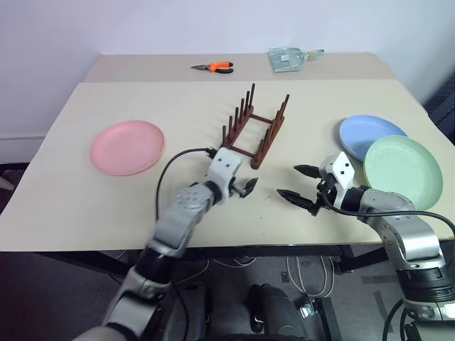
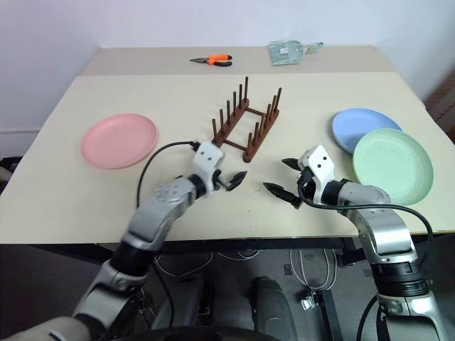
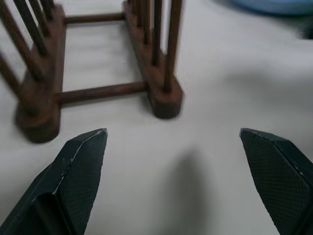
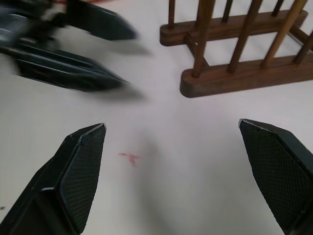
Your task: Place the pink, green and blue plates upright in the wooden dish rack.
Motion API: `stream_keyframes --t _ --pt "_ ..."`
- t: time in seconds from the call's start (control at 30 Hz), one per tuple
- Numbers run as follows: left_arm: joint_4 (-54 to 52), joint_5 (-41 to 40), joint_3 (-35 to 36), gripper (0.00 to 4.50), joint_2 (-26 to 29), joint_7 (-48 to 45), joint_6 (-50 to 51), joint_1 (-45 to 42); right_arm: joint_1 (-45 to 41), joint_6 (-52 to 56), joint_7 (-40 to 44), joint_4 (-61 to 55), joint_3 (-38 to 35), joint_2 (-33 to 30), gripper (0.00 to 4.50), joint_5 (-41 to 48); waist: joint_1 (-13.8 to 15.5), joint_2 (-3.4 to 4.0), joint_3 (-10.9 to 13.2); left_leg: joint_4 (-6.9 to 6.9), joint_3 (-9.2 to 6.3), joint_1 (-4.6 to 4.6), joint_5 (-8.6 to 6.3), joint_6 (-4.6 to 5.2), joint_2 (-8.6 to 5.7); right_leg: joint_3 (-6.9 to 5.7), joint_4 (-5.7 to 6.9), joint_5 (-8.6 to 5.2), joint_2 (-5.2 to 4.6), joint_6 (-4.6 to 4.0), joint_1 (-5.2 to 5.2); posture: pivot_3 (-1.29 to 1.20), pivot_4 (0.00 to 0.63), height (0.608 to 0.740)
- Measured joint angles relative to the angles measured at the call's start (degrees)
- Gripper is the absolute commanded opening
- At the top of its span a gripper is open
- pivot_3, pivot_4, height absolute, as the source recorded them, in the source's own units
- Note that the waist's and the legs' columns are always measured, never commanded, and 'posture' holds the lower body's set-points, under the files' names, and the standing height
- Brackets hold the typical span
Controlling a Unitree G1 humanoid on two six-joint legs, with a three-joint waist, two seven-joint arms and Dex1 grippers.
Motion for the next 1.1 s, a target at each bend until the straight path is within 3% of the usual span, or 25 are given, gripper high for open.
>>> stream_keyframes --t 0.13,0.3,0.4,0.57,0.6,0.7,0.97,1.1 --pt "12.7 3.02 -0.26 4.5 -5.81 5.93 -0.9 -6.13 1.29 0.0 -0.77 -1.27 -0.58 -0.25 4.45 -0.04 0.0 -0.01 0.01 0.03 -0.01 -0.01 -0.05 0.09 0.01 0.0 -0.01 -0.01 0.01 0.02 0.0 0.0 0.15 0.74" --pt "22.93 3.23 1.47 4.5 -9.51 6.83 -5.43 -11.48 3.46 0.16 -1.96 -3.24 -2.16 -0.89 4.45 -0.13 0.09 -0.02 0.01 0.09 0.01 -0.02 -0.06 0.09 0.0 0.0 -0.01 -0.01 -0.01 0.02 0.0 0.0 0.15 0.74" --pt "27.34 3.18 2.77 3.71 -10.33 6.83 -8.16 -13.58 4.42 0.36 -2.48 -4.66 -2.34 -1.04 4.5 -0.15 0.07 -0.02 0.01 0.09 0.01 -0.02 -0.06 0.1 0.0 0.0 -0.01 -0.01 -0.02 0.02 0.0 0.0 0.15 0.74" --pt "29.77 3.23 4.79 1.14 -10.35 6.86 -10.72 -14.23 6.12 0.37 -3.19 -5.36 -2.69 -1.81 4.5 -0.5 0.14 -0.02 0.01 0.09 0.0 -0.02 -0.06 0.1 -0.01 0.0 -0.01 -0.01 -0.05 0.02 0.01 0.0 0.15 0.74" --pt "29.76 3.5 4.79 0.83 -10.33 6.91 -11.37 -14.38 6.34 0.36 -3.18 -5.58 -2.74 -1.98 4.5 -0.5 0.19 -0.02 0.01 0.1 0.01 -0.03 -0.06 0.1 -0.02 0.0 -0.01 -0.01 -0.06 0.02 0.01 0.0 0.15 0.74" --pt "29.88 3.56 4.24 0.76 -9.34 4.0 -12.56 -14.65 7.9 0.42 -2.12 -6.83 -2.81 -4.07 4.5 -0.44 0.2 -0.02 0.01 0.11 0.0 -0.03 -0.06 0.1 -0.04 -0.01 -0.03 -0.01 -0.06 0.02 0.03 0.0 0.15 0.74" --pt "22.38 0.08 -2.71 0.76 7.19 -32.88 -25.84 -10.18 14.0 3.02 5.6 -9.36 -6.75 -11.87 4.5 2.5 -0.03 0.0 0.01 0.1 0.05 -0.03 -0.07 0.11 0.04 0.01 -0.03 -0.09 -0.05 -0.16 -0.02 0.0 0.15 0.74" --pt "26.27 -0.17 -3.52 0.76 10.56 -42.25 -28.82 -13.0 14.5 2.89 6.86 -9.56 -6.99 -12.34 4.5 2.67 0.23 0.0 0.01 0.19 0.03 -0.08 -0.07 0.12 0.0 0.0 -0.05 -0.09 -0.07 -0.14 0.0 0.0 0.15 0.74"
